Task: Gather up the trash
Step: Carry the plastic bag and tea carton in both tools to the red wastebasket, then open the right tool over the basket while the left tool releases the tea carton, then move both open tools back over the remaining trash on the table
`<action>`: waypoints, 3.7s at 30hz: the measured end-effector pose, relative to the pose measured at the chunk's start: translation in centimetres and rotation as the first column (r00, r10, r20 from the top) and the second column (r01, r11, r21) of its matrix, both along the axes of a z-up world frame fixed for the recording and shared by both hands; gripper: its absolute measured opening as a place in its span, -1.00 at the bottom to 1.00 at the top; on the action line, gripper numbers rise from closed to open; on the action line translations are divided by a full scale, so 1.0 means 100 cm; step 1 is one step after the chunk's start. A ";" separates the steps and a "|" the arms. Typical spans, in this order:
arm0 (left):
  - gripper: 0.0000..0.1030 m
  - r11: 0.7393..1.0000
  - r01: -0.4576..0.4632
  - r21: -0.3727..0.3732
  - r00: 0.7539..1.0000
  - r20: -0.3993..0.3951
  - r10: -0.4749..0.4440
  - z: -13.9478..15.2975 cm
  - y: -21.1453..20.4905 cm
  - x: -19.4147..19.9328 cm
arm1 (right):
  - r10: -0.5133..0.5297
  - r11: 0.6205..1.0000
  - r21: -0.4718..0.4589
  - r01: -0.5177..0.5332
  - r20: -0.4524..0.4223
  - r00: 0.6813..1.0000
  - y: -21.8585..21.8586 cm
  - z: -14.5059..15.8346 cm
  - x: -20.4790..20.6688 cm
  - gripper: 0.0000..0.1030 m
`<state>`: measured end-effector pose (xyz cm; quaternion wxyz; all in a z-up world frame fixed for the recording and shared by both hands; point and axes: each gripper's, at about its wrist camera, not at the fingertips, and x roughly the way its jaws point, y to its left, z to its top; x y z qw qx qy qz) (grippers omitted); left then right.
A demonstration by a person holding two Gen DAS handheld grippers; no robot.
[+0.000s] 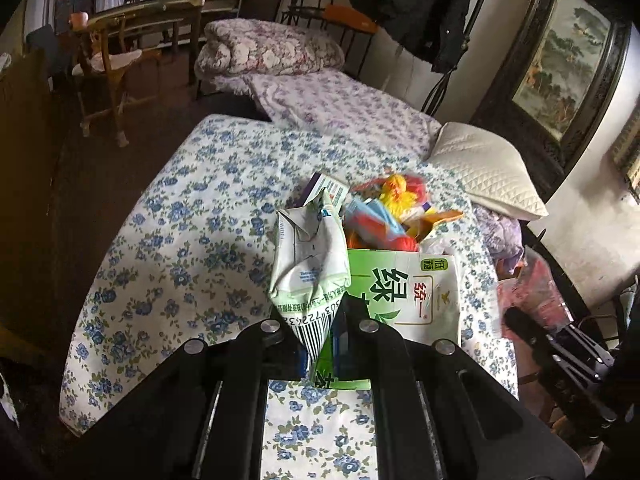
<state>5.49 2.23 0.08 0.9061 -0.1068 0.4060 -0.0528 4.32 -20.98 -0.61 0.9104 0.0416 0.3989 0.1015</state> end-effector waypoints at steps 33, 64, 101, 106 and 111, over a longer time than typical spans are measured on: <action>-0.81 0.816 0.564 0.127 0.826 -0.098 -0.556 -0.003 -0.293 -0.004 | -0.425 0.905 -0.023 0.425 -0.105 0.899 -0.217 -0.045 -0.101 -0.50; -0.73 0.623 0.756 0.201 0.551 -0.709 -0.440 -0.270 -0.489 -0.020 | -0.473 0.808 0.063 0.586 -0.523 0.709 -0.346 -0.324 -0.132 -0.33; 0.86 0.687 0.700 0.195 0.714 -0.186 -0.675 -0.072 -0.435 -0.043 | -0.506 0.854 -0.102 0.511 -0.399 0.765 -0.311 -0.232 -0.124 0.73; 0.86 0.757 0.626 0.187 0.779 -0.099 -0.620 -0.039 -0.386 -0.038 | -0.524 0.850 -0.142 0.507 -0.327 0.787 -0.301 -0.198 -0.121 0.73; 0.86 0.829 0.511 0.228 0.853 -0.011 -0.522 -0.009 -0.306 -0.033 | -0.502 0.864 -0.165 0.475 -0.208 0.840 -0.279 -0.141 -0.115 0.74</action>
